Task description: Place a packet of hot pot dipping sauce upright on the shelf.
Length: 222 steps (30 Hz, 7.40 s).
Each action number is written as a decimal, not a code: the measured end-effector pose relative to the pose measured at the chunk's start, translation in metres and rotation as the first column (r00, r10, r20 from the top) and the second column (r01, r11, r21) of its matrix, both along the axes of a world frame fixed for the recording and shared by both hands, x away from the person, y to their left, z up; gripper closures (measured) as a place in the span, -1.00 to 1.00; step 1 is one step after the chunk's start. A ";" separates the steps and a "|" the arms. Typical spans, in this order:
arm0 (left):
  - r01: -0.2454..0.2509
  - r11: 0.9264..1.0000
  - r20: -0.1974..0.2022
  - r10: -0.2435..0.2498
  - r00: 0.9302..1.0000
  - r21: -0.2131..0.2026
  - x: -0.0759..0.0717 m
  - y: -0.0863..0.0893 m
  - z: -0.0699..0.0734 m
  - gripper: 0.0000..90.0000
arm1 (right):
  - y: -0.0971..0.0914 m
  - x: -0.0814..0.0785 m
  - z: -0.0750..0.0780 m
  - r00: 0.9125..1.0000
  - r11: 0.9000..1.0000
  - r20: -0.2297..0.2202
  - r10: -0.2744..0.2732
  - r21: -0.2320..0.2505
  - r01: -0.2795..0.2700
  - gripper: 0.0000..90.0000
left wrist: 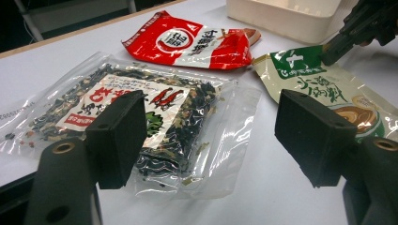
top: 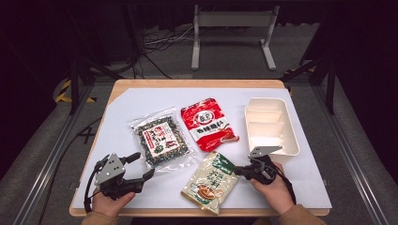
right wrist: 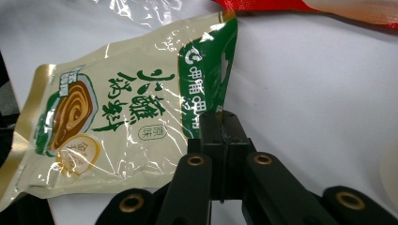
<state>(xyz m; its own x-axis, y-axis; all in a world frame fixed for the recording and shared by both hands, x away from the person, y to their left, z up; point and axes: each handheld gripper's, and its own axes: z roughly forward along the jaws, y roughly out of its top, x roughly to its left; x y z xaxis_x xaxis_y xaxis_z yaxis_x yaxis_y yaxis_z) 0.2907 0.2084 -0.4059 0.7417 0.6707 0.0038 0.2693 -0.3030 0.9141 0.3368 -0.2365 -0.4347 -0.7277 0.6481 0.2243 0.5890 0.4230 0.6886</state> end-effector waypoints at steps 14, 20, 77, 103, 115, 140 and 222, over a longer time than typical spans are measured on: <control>-0.010 1.000 0.000 0.010 1.000 0.000 0.000 0.001 0.000 -0.42 | -0.006 -0.001 0.022 0.999 0.997 -0.020 0.044 0.071 -0.042 1.00; -0.012 1.000 0.001 0.012 1.000 0.000 0.000 0.001 0.000 -0.42 | -0.006 -0.002 0.046 0.998 0.994 0.005 0.064 0.093 -0.064 1.00; -0.147 0.989 -0.032 0.146 0.989 -0.009 0.014 0.022 -0.011 -0.45 | -0.007 -0.006 0.188 0.932 0.995 0.347 0.100 -0.053 -0.087 1.00; -0.194 0.981 -0.040 0.193 0.980 0.000 0.012 0.027 -0.011 -0.45 | -0.036 0.031 0.227 0.893 0.990 0.434 0.116 -0.123 -0.069 1.00; -0.221 0.975 -0.046 0.221 0.974 -0.006 0.009 0.033 -0.012 -0.45 | -0.058 0.051 0.237 0.865 0.984 0.485 0.130 -0.171 -0.053 1.00; -0.226 0.974 -0.056 0.225 0.973 -0.008 0.010 0.034 -0.013 -0.45 | -0.088 0.092 0.243 0.817 0.969 0.553 0.164 -0.244 -0.029 1.00; -0.232 0.973 -0.067 0.231 0.971 -0.001 0.007 0.036 -0.015 -0.46 | -0.115 0.163 0.157 0.890 0.961 0.453 0.054 -0.266 0.077 1.00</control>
